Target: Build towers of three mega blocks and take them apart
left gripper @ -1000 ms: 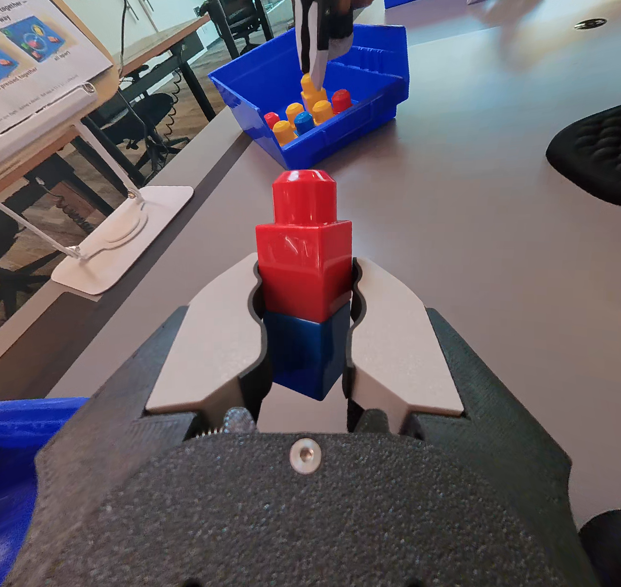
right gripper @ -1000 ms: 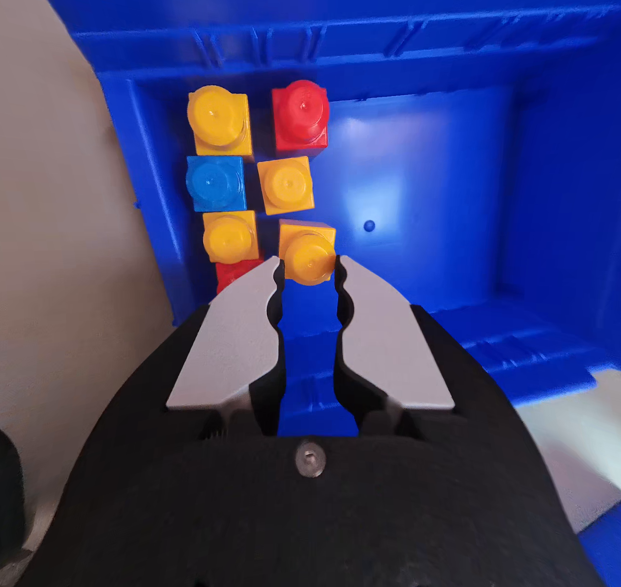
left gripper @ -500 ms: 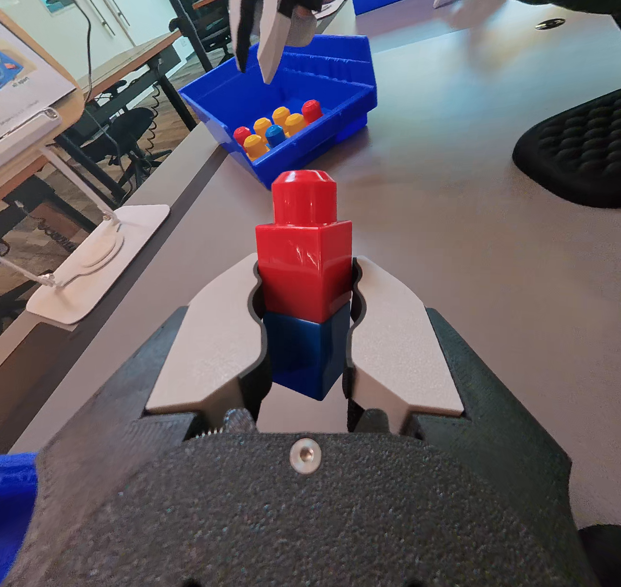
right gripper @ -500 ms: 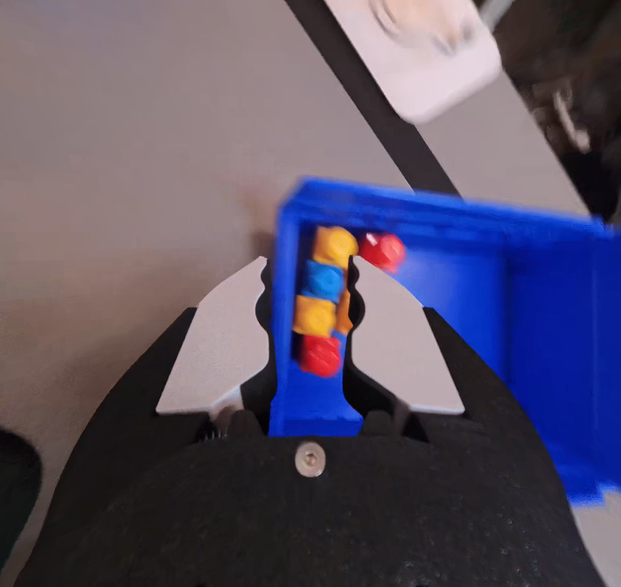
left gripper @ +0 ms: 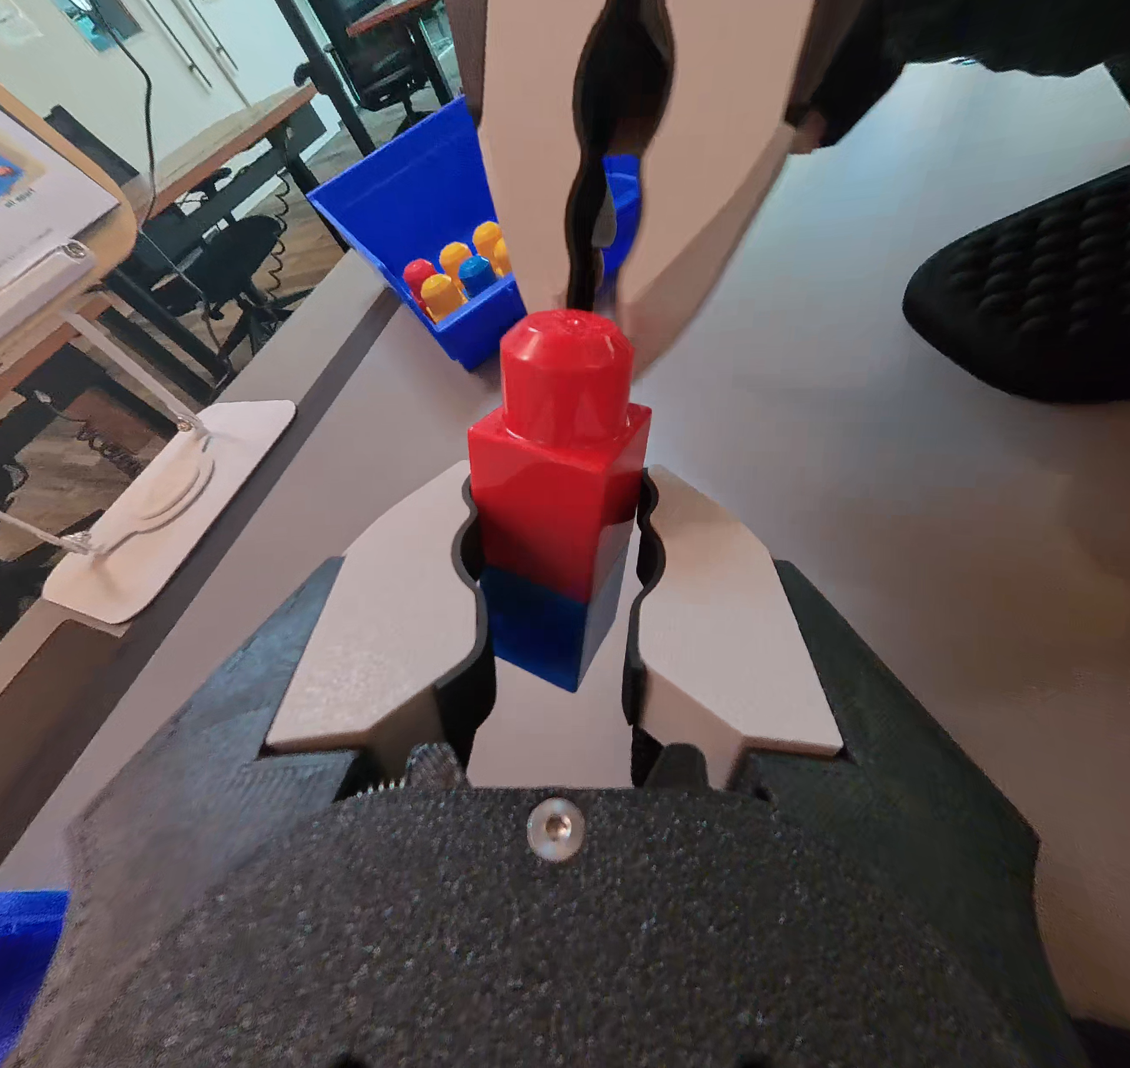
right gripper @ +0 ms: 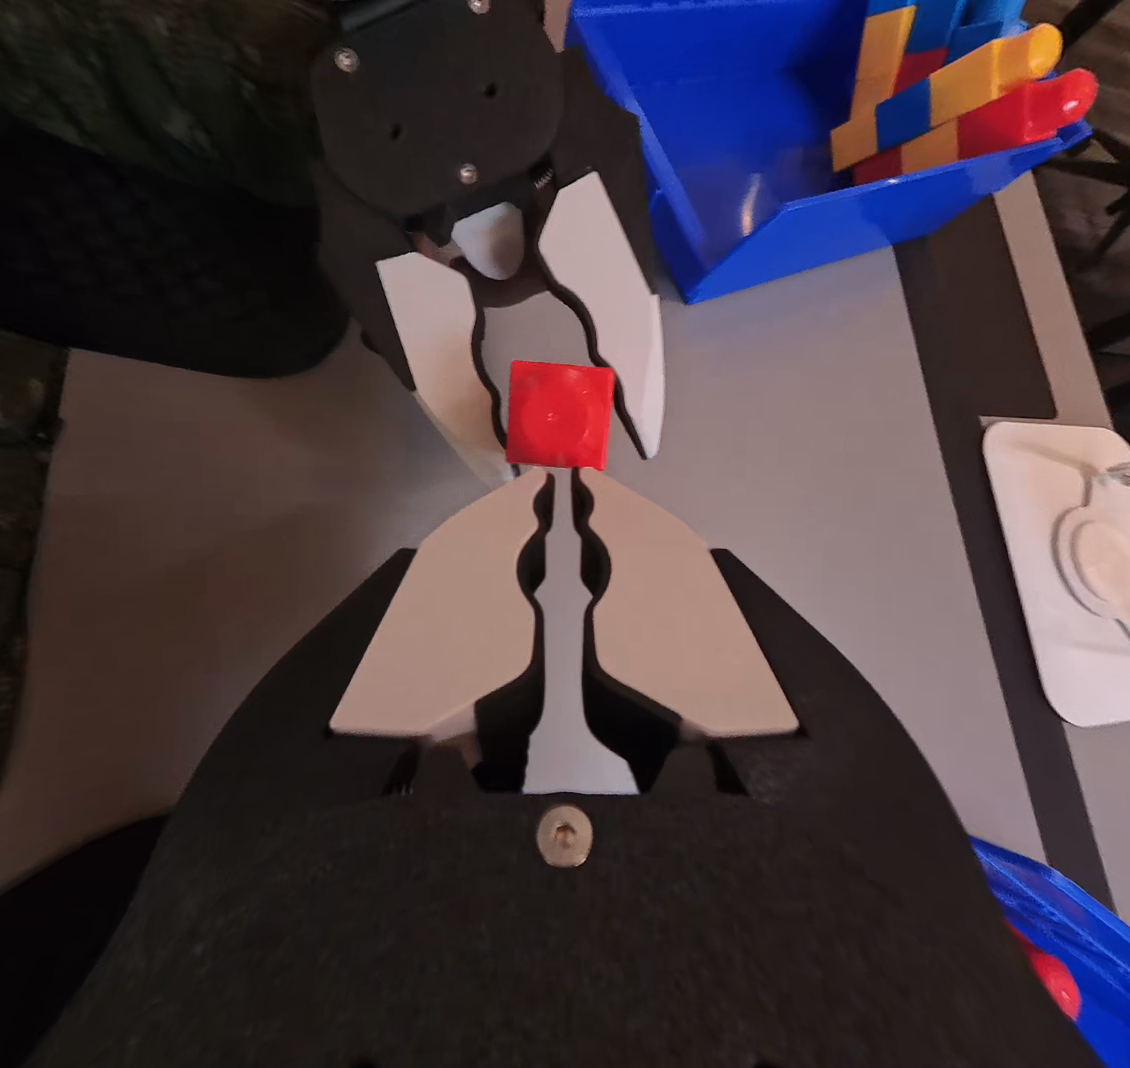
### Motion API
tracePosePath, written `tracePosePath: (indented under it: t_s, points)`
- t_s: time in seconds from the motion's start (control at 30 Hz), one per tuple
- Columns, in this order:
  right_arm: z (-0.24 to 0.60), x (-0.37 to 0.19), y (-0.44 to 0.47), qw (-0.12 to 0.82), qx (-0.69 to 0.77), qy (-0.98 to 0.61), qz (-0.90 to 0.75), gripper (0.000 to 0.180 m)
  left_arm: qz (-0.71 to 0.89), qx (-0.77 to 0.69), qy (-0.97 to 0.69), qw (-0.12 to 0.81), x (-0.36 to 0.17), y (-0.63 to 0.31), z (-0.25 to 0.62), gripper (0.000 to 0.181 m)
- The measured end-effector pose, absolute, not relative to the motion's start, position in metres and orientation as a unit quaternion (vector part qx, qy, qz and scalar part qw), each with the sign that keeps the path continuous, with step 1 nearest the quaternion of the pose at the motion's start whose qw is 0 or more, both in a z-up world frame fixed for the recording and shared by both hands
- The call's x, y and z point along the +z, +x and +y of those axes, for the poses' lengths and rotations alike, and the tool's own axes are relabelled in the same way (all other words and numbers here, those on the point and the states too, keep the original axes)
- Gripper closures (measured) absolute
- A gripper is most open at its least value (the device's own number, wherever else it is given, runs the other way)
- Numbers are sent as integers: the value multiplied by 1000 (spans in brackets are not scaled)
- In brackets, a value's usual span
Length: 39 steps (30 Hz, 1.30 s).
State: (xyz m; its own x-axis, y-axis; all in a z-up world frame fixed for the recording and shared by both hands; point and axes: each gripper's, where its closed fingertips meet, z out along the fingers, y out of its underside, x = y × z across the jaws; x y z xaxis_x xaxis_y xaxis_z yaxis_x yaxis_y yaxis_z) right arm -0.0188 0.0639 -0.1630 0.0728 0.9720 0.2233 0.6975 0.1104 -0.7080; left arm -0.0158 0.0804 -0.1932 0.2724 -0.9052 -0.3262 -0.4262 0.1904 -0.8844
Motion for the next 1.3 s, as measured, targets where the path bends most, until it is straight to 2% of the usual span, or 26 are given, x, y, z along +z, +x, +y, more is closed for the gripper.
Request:
tracePosePath:
  t_s: [0.1,0.17,0.2,0.27,0.33,0.4,0.47,0.53,0.67,0.77,0.83,0.9,1.0,1.07,1.17,1.3]
  points:
    - [56,-166,-21,333,219,-645,-652,135,580,-189,-591,527,-198,-16,80,133]
    - [59,-167,-22,345,209,-646,-649,130,589,-177,-591,522,-204,-14,79,133]
    - [60,-168,-23,345,204,-647,-649,130,594,-164,-591,520,-207,-13,80,133]
    - [58,-173,-26,342,197,-645,-654,147,599,-146,-595,515,-210,-13,81,134]
    - [60,-174,-26,356,171,-637,-662,150,596,-145,-594,521,-209,-15,83,133]
    - [60,-169,-26,361,182,-634,-659,150,595,-153,-574,541,-202,-14,81,133]
    - [59,-164,-22,354,200,-632,-659,150,597,-144,-574,542,-203,-17,85,123]
    - [56,-158,-17,352,214,-627,-661,150,608,-155,-561,539,-206,-17,81,134]
    - [51,-153,-5,342,211,-615,-679,150,620,-160,-555,531,-206,-15,76,135]
    - [56,-106,13,385,257,-602,-650,150,612,-121,-593,509,-231,-35,99,135]
    - [88,-79,48,429,182,-629,-622,150,585,-144,-614,510,-228,-40,106,135]
    - [136,-72,101,439,43,-680,-586,150,561,-168,-619,523,-217,-41,109,135]
    - [190,-104,202,315,-101,-786,-522,150,540,-182,-613,547,-205,-41,112,135]
    - [209,-140,259,215,-136,-839,-481,150,535,-186,-610,553,-204,-41,112,135]
    - [223,-193,295,132,-107,-879,-445,150,537,-185,-610,553,-206,-40,113,135]
    - [232,-236,291,94,-39,-899,-427,150,537,-196,-610,549,-209,-39,111,135]
